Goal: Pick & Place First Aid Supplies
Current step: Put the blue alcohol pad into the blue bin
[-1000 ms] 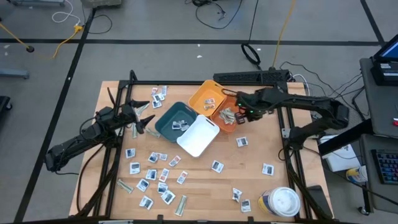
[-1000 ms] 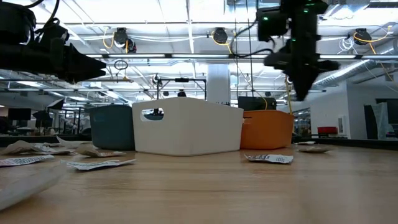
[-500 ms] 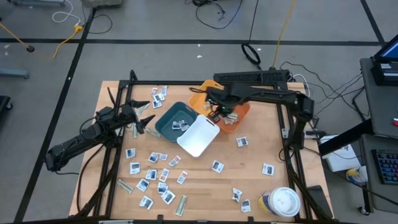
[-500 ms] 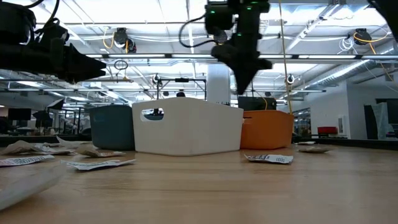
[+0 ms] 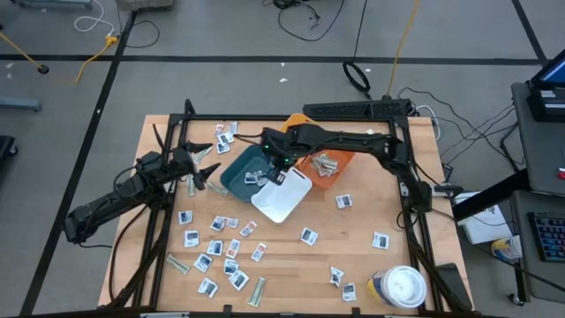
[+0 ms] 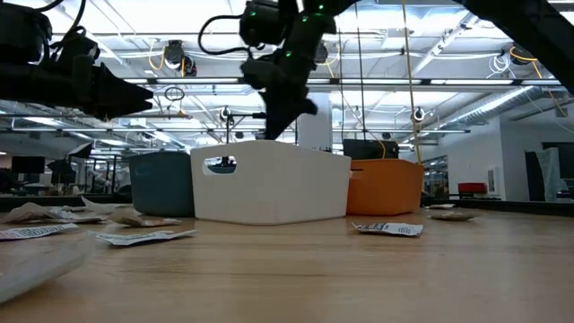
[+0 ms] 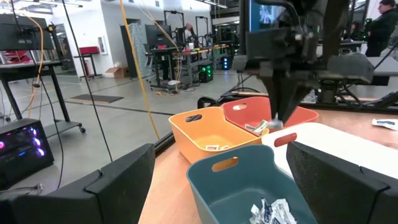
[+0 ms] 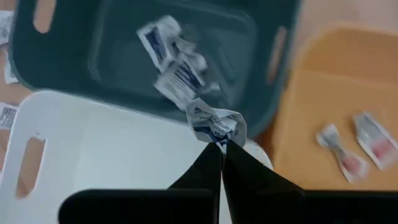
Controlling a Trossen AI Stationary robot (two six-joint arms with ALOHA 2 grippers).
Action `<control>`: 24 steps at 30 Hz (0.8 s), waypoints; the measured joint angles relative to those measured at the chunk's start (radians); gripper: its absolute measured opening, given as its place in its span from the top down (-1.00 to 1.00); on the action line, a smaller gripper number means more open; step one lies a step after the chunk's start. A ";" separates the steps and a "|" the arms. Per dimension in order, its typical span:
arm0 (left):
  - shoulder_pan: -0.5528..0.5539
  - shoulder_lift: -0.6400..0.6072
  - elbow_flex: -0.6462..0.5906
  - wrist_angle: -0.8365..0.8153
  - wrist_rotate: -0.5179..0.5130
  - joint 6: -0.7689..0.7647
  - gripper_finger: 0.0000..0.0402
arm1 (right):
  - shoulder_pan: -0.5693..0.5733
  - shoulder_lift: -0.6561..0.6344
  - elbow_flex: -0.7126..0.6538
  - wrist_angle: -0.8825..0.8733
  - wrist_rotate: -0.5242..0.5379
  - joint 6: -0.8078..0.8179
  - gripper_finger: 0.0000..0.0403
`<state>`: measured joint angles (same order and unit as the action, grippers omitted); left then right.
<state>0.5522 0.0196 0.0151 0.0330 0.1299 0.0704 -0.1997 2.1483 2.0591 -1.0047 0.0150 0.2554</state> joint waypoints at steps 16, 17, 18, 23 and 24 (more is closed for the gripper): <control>0.000 0.000 0.000 0.000 0.000 0.000 -0.83 | 0.005 0.096 -0.008 0.223 -0.020 -0.117 1.00; 0.000 0.000 0.000 0.000 0.000 0.000 -0.83 | 0.005 0.096 -0.015 0.249 -0.020 -0.122 1.00; 0.000 0.000 0.000 0.000 0.000 0.000 -0.83 | 0.005 0.096 -0.025 0.271 -0.020 -0.127 1.00; 0.000 0.000 0.000 0.000 0.000 0.000 -0.83 | 0.010 0.099 -0.043 0.290 -0.023 -0.129 1.00; 0.000 0.000 0.000 0.000 0.000 0.000 -0.83 | 0.012 0.098 -0.045 0.292 -0.023 -0.130 1.00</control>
<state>0.5522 0.0195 0.0151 0.0330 0.1297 0.0704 -0.1882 2.2463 2.0141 -0.7129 -0.0081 0.1257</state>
